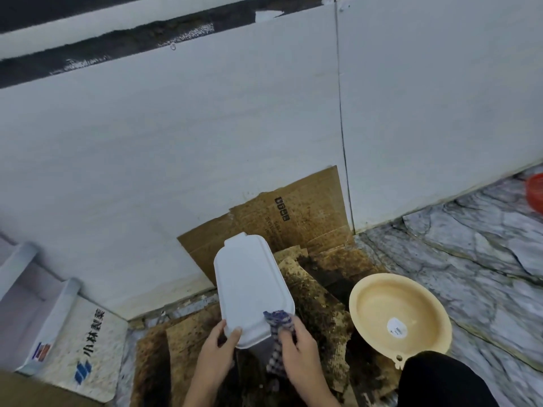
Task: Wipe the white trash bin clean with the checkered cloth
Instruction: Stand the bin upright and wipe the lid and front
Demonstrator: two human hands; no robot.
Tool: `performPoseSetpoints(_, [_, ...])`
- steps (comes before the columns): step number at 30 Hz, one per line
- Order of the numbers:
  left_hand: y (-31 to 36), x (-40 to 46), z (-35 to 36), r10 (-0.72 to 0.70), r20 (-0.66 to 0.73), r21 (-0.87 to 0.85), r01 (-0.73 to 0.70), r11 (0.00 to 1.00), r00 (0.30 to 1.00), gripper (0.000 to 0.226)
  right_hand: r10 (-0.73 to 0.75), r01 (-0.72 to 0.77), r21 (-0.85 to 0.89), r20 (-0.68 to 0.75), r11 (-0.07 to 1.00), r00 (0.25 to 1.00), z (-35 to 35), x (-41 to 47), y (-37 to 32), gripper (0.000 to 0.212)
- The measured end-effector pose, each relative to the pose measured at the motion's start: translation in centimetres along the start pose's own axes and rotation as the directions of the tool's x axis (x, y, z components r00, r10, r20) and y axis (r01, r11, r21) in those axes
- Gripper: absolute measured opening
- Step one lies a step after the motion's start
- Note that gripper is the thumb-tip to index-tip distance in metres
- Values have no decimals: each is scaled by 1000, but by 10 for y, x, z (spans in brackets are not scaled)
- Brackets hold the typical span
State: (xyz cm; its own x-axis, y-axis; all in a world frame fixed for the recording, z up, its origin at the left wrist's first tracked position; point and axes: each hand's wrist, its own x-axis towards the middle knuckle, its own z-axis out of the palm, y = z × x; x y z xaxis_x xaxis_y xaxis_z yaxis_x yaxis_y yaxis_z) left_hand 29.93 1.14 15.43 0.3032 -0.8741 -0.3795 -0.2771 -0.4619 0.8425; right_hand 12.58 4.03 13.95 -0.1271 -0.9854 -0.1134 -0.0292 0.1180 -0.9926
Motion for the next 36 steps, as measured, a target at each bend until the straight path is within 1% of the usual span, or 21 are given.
performPoseSetpoints(1, [1, -2, 0, -5, 2, -2, 5, 1000, 1000, 62, 58, -53, 81, -61, 995, 996, -5, 2, -2, 23])
performPoseSetpoints(2, [-1, -1, 1, -5, 5, 16, 4, 1000, 1000, 64, 96, -82, 139, -93, 987, 991, -10, 8, -3, 22])
performPoseSetpoints(3, [-3, 0, 1, 3, 14, 35, -3, 999, 1000, 67, 114, -97, 160, -102, 982, 988, -16, 13, -7, 21])
performPoseSetpoints(4, [-4, 0, 1, 15, 19, 60, -16, 998, 1000, 68, 125, -107, 178, -93, 978, 988, -20, 19, -11, 22])
performPoseSetpoints(6, [-7, 0, 2, 25, 27, 93, -27, 995, 999, 72, 155, -147, 188, -30, 971, 987, -26, 30, -18, 24])
performPoseSetpoints(8, [-7, 0, 3, 22, 24, 100, -24, 995, 999, 75, 194, -197, 174, 34, 965, 980, -29, 40, -24, 26])
performPoseSetpoints(11, [-8, 2, 3, 19, 26, 111, -22, 994, 999, 75, 242, -251, 140, 75, 958, 967, -33, 55, -30, 29])
performPoseSetpoints(14, [-9, 2, 4, 61, 43, 166, -67, 984, 997, 75, 276, -284, 66, 112, 957, 955, -37, 75, -35, 29])
performPoseSetpoints(17, [-7, -1, 7, 85, 37, 231, -92, 969, 996, 73, 271, -268, -40, 139, 963, 953, -36, 91, -42, 26])
performPoseSetpoints(20, [0, -6, 10, 93, 16, 267, -93, 959, 996, 71, 225, -205, -133, 157, 970, 962, -33, 104, -47, 25])
performPoseSetpoints(23, [1, -5, 12, 89, 6, 297, -87, 951, 996, 75, 174, -138, -192, 189, 972, 966, -26, 116, -47, 16])
performPoseSetpoints(26, [0, -3, 13, 121, 13, 321, -119, 940, 993, 78, 139, -89, -239, 204, 967, 969, -19, 131, -45, 17])
performPoseSetpoints(28, [-1, -1, 13, 113, -9, 331, -104, 938, 994, 80, 118, -60, -259, 215, 964, 969, -15, 141, -44, 18])
performPoseSetpoints(32, [-2, 1, 16, 127, -30, 339, -109, 934, 991, 83, 68, -3, -268, 234, 963, 970, -6, 159, -43, 10])
performPoseSetpoints(36, [-4, 3, 17, 136, -45, 325, -115, 939, 990, 87, 33, 40, -286, 248, 958, 968, 2, 180, -43, 27])
